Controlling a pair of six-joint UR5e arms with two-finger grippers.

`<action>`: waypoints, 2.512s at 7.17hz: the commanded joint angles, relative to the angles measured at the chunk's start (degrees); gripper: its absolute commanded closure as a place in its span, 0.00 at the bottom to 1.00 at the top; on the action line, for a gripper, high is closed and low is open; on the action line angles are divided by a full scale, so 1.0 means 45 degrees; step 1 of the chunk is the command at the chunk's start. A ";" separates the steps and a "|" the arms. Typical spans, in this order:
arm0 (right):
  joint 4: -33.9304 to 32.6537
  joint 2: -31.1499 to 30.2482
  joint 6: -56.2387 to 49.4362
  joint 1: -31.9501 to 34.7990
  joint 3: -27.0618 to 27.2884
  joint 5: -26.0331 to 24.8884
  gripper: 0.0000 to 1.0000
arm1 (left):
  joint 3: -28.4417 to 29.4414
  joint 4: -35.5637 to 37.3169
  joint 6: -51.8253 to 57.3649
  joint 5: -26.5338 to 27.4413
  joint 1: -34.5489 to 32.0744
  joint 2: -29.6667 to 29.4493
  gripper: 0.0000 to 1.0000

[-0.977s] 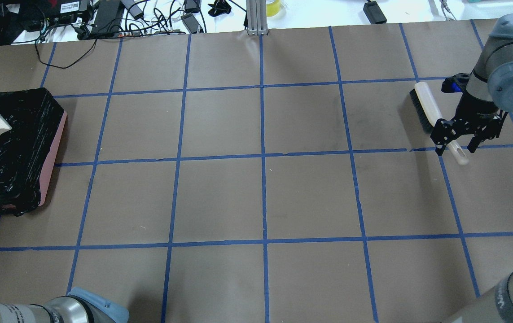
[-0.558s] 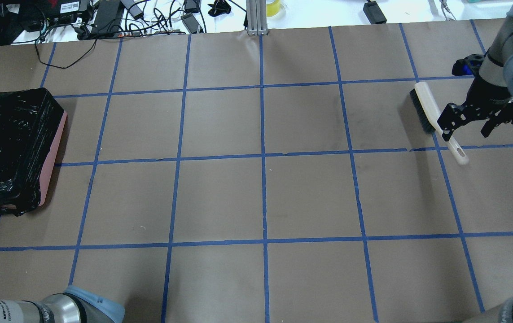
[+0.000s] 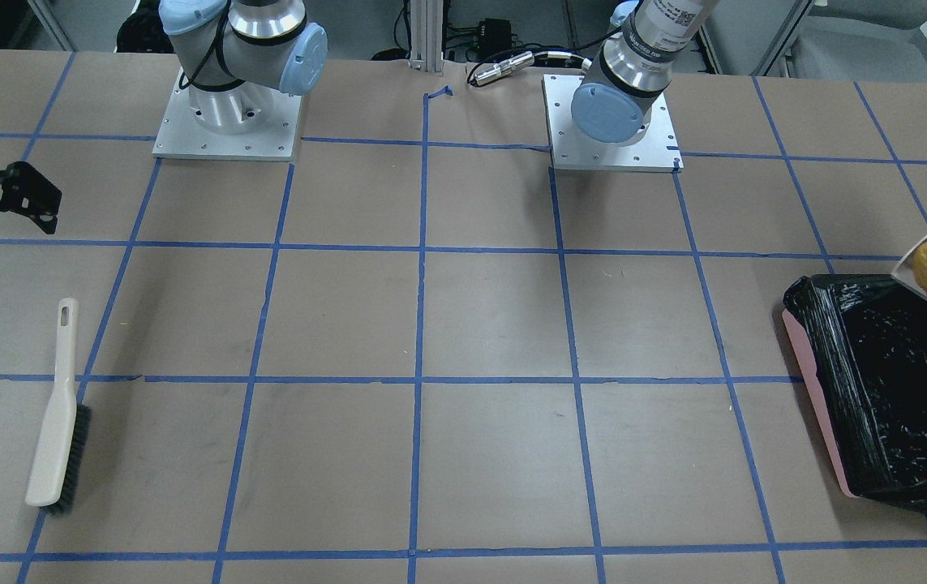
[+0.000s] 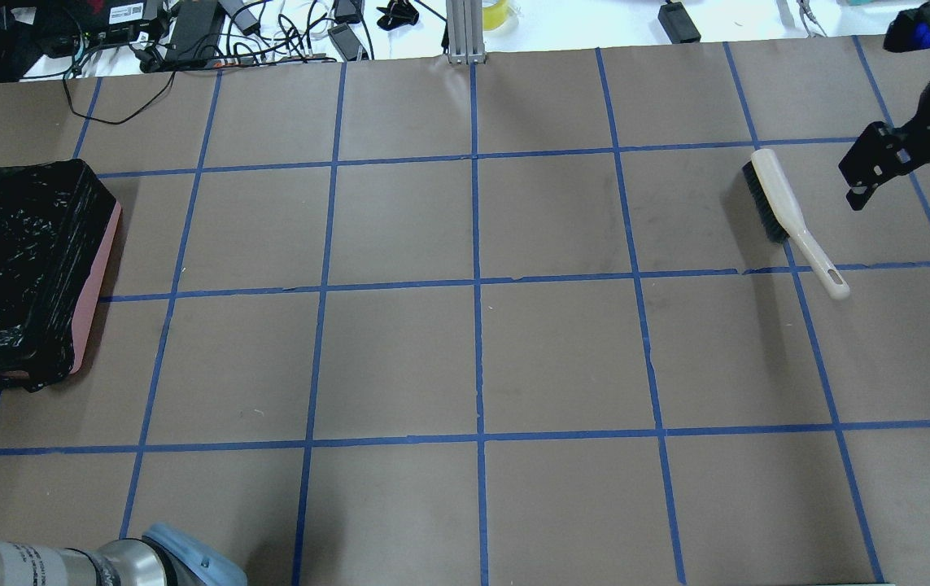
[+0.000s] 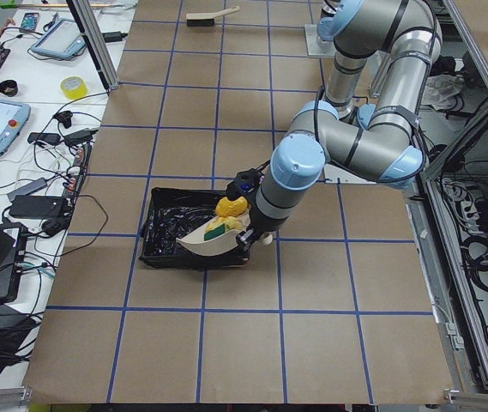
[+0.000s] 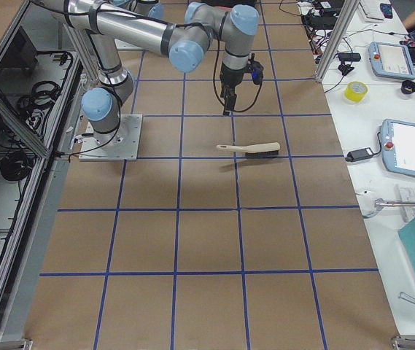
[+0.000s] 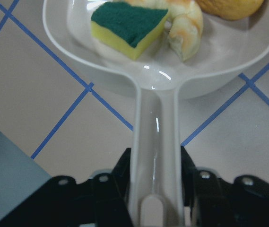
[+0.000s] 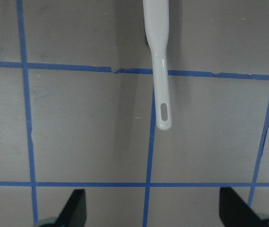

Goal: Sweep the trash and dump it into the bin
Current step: 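Hold the dustpan tipped over the bin with the left gripper to empty it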

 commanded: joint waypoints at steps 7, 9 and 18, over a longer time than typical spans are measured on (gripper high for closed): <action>0.0584 -0.0891 0.4601 0.4353 -0.0799 0.1299 0.00 | -0.0010 0.3444 0.3131 0.8041 -0.4514 -0.0336 1.00; 0.0429 -0.0872 0.4581 0.4353 -0.0797 0.1455 0.00 | 0.0009 0.3757 0.3150 0.8335 -0.4987 -0.0355 1.00; 0.0428 -0.0853 0.4561 0.4353 -0.0778 0.1651 0.00 | 0.0087 0.0595 0.1864 -0.0600 -0.6975 0.0115 1.00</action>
